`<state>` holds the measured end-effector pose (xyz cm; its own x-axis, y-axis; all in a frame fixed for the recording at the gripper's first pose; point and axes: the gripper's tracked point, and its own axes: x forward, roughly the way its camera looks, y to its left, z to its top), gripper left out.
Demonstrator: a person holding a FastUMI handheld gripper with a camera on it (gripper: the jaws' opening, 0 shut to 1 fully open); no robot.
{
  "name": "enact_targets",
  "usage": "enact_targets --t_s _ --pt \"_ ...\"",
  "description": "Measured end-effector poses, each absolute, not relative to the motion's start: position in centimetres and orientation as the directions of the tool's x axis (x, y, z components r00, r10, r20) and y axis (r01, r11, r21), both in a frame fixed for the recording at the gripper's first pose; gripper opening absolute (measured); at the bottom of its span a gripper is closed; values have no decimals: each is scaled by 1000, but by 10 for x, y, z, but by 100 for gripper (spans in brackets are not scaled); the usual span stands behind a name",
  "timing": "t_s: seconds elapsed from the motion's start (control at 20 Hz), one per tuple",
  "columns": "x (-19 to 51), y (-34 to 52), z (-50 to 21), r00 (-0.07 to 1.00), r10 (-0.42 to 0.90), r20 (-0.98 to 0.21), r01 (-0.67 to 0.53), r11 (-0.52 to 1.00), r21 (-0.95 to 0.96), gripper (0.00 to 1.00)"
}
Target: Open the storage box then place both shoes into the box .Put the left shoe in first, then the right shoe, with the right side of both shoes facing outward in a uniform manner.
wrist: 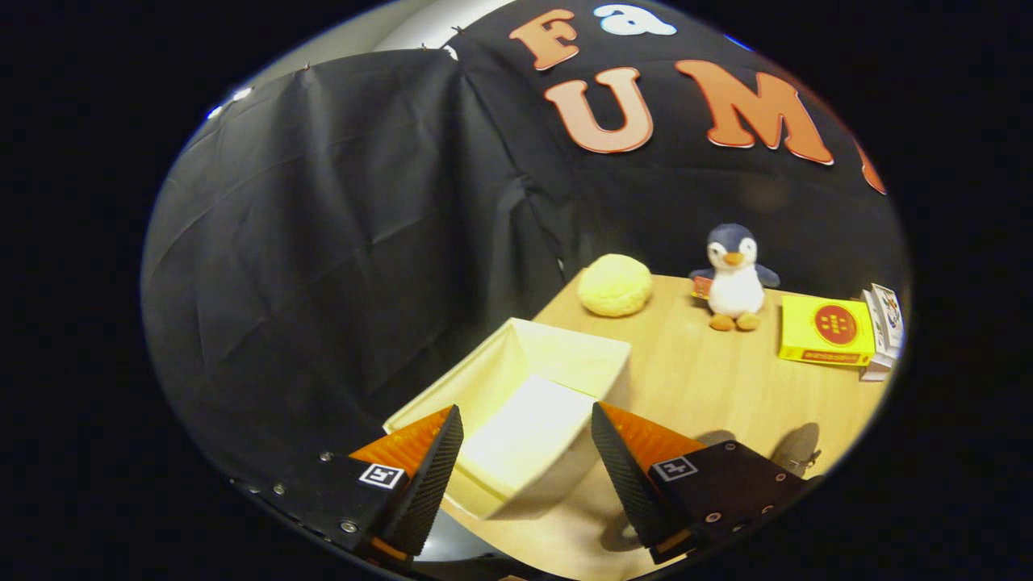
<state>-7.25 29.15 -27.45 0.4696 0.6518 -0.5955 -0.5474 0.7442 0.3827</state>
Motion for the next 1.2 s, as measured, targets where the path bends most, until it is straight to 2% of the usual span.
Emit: enact_targets --t_s 0.4,0.6,0.7,1.0,1.1,1.2 --pt "-85 198 -358 496 464 -733 -383 875 295 96" --pt "-93 176 -394 471 408 -782 -318 906 280 96" --pt "-90 166 -414 464 371 -804 -307 919 247 91" --pt "-65 152 -463 487 277 -828 -265 951 161 66" --pt "-62 161 -475 472 284 -834 -275 947 166 58" --pt "-59 159 -485 465 245 -851 -278 953 123 48"
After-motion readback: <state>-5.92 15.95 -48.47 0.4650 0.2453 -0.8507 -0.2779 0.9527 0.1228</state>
